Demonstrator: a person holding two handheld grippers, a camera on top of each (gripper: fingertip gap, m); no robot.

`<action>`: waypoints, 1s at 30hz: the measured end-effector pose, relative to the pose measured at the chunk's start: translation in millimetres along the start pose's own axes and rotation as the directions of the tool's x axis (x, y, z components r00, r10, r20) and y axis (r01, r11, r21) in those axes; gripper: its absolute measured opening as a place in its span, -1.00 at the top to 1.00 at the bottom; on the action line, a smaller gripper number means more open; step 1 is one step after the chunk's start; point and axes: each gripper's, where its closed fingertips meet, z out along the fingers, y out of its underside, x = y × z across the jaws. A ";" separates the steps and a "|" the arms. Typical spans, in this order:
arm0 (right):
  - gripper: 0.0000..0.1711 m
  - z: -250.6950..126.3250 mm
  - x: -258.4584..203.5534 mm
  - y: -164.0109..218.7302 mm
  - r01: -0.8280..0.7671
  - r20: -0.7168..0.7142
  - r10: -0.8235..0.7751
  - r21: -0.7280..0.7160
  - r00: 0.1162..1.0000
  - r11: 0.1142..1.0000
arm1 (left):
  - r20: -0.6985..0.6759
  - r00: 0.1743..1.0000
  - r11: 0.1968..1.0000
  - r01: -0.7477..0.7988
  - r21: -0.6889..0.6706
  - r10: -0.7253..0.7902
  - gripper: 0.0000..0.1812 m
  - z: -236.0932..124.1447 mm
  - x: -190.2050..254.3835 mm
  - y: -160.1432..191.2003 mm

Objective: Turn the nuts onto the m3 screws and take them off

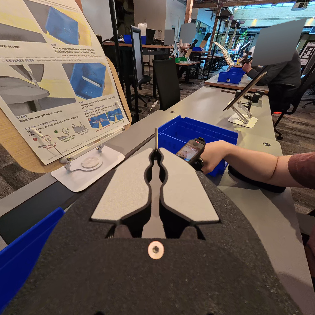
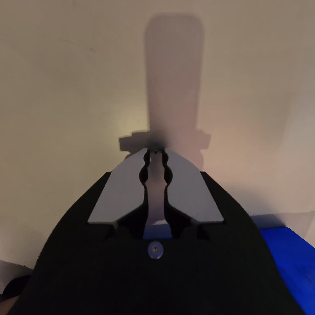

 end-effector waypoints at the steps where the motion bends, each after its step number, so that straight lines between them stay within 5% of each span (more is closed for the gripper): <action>1: 0.83 0.3 -0.4 0.0 -0.003 0.007 0.003 0.003 1.000 1.000 | -0.001 1.000 1.000 -0.002 -0.006 0.002 0.98 1.4 0.6 1.1; 18: 0.93 1.7 -5.5 3.5 0.101 0.020 -0.101 -0.008 0.995 0.995 | -0.007 1.000 0.999 -0.008 -0.041 0.008 0.98 11.2 2.7 8.9; 30: 0.92 -32.7 -0.3 -8.1 0.418 -0.245 -0.405 -0.001 0.881 0.909 | 0.012 1.000 0.997 -0.024 -0.074 0.025 0.98 17.6 -0.5 17.2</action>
